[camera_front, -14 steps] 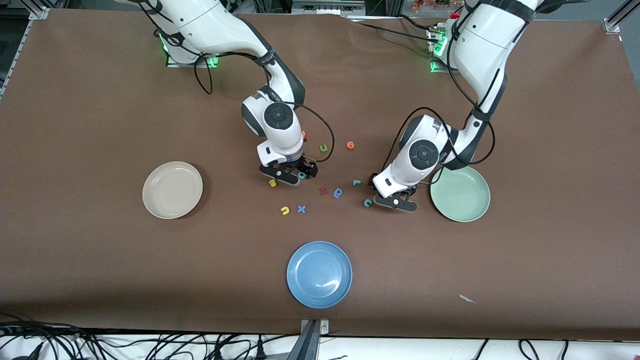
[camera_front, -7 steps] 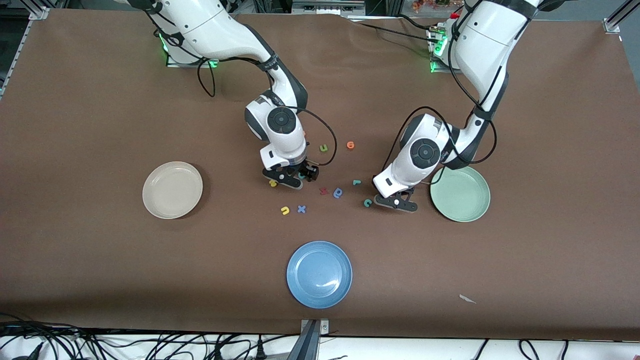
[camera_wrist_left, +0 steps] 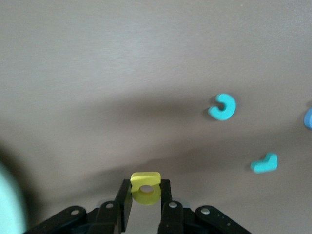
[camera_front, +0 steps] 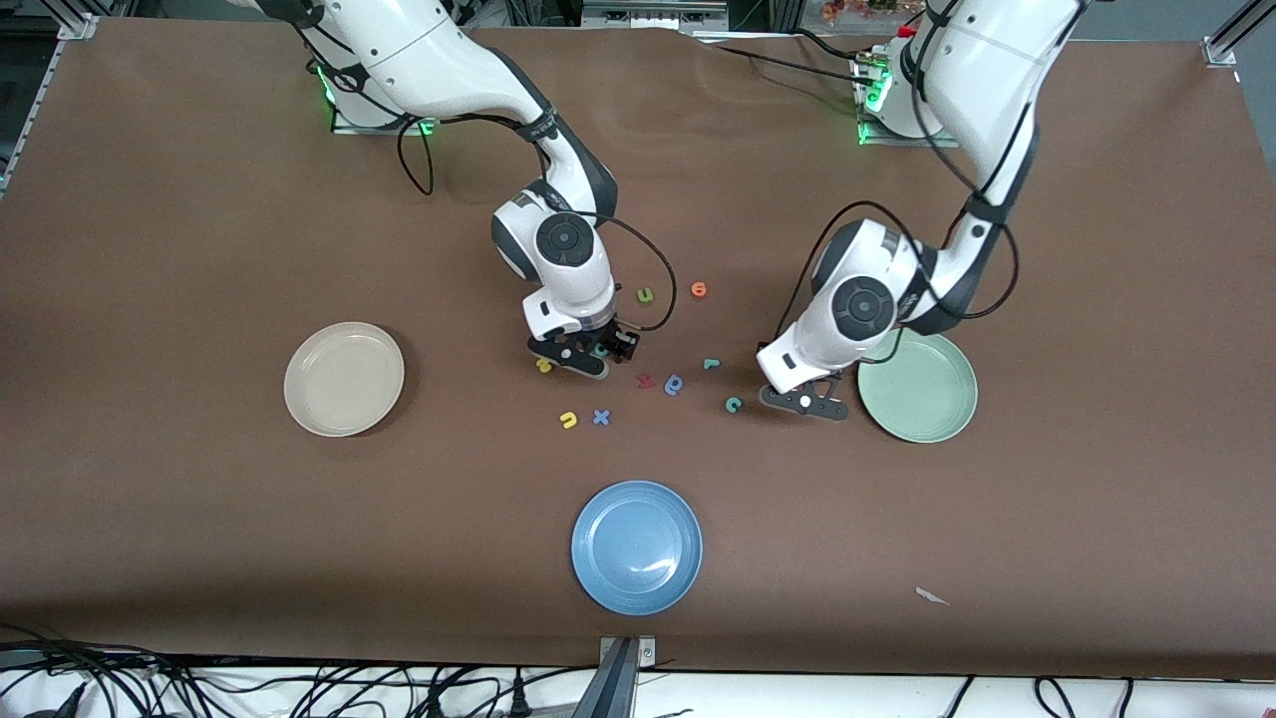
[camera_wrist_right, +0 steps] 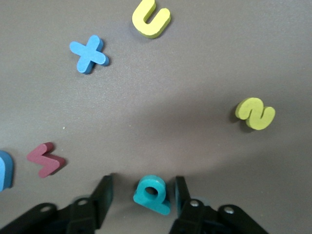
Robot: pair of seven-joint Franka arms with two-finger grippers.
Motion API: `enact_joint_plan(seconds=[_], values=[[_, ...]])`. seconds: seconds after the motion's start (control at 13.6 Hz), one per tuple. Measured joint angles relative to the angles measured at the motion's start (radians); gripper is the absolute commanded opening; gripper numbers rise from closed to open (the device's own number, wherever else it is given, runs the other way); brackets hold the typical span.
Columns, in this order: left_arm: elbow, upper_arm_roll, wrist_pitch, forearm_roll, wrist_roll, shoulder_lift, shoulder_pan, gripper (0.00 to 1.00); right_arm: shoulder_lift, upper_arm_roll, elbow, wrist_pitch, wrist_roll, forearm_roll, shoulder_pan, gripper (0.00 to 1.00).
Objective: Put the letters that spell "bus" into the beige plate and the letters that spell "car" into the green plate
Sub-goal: 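Drop the yellow letter on the green plate while the right gripper lifts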
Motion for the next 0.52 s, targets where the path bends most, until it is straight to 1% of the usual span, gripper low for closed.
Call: enact_joint_plan(seconds=[0.07, 0.15, 0.29, 0.37, 0.44, 0.52], values=[[-0.001, 0.014, -0.049, 0.0, 0.046, -0.029, 0.014, 0.16, 0.0, 0.0, 0.0, 0.0, 0.0, 0.0, 0.0, 0.47], [-0.003, 0.041, -0.082, 0.001, 0.108, -0.048, 0.025, 0.17, 0.0, 0.0, 0.001, -0.001, 0.0, 0.0, 0.0, 0.42], [-0.011, 0.12, -0.095, 0.001, 0.249, -0.055, 0.038, 0.18, -0.001, 0.0, 0.001, -0.003, 0.0, 0.0, 0.0, 0.32], [-0.019, 0.157, -0.095, 0.006, 0.315, -0.053, 0.044, 0.19, -0.001, -0.001, 0.002, -0.005, 0.0, 0.0, 0.0, 0.24], [-0.029, 0.186, -0.095, 0.013, 0.373, -0.051, 0.051, 0.32, -0.002, -0.001, 0.002, -0.006, 0.0, 0.0, 0.0, 0.2], [-0.038, 0.204, -0.094, 0.019, 0.409, -0.049, 0.056, 0.8, -0.003, -0.001, 0.002, -0.01, 0.0, 0.0, 0.0, 0.18]])
